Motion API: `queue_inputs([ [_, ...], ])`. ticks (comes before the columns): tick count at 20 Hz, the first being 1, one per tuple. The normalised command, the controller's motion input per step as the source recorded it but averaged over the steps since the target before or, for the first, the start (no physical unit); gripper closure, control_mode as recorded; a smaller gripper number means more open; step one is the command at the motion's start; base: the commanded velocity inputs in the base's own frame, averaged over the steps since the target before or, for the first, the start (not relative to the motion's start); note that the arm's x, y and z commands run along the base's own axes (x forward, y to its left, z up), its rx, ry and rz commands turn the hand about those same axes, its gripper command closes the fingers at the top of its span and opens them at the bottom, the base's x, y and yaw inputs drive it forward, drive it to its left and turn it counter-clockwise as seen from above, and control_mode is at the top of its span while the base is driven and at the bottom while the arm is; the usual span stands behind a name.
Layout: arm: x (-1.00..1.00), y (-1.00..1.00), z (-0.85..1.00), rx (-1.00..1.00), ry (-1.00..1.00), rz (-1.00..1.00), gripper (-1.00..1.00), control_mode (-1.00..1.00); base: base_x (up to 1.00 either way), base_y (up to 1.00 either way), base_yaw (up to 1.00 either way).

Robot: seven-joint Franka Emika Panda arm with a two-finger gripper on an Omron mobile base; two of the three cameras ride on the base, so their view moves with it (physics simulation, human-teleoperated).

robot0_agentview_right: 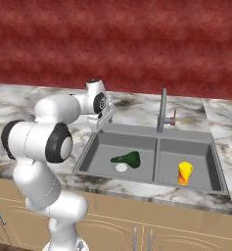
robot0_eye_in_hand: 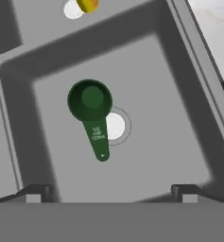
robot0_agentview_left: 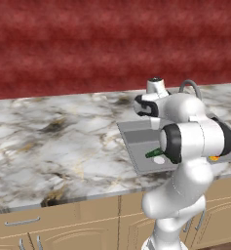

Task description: Move any existing items from the left basin to the right basin for drying. Then move the measuring cup from the counter to the left basin of the sink for washing.

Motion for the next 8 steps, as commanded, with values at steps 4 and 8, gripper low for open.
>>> queue_inputs([
  [4, -0.46, 0.23, 0.40, -0.03, 0.00, -0.07, -1.00, -1.00, 0.00, 0.00, 0.00],
  [8, -0.54, 0.15, 0.32, -0.05, 0.00, -0.08, -1.00, -1.00, 0.00, 0.00, 0.00],
])
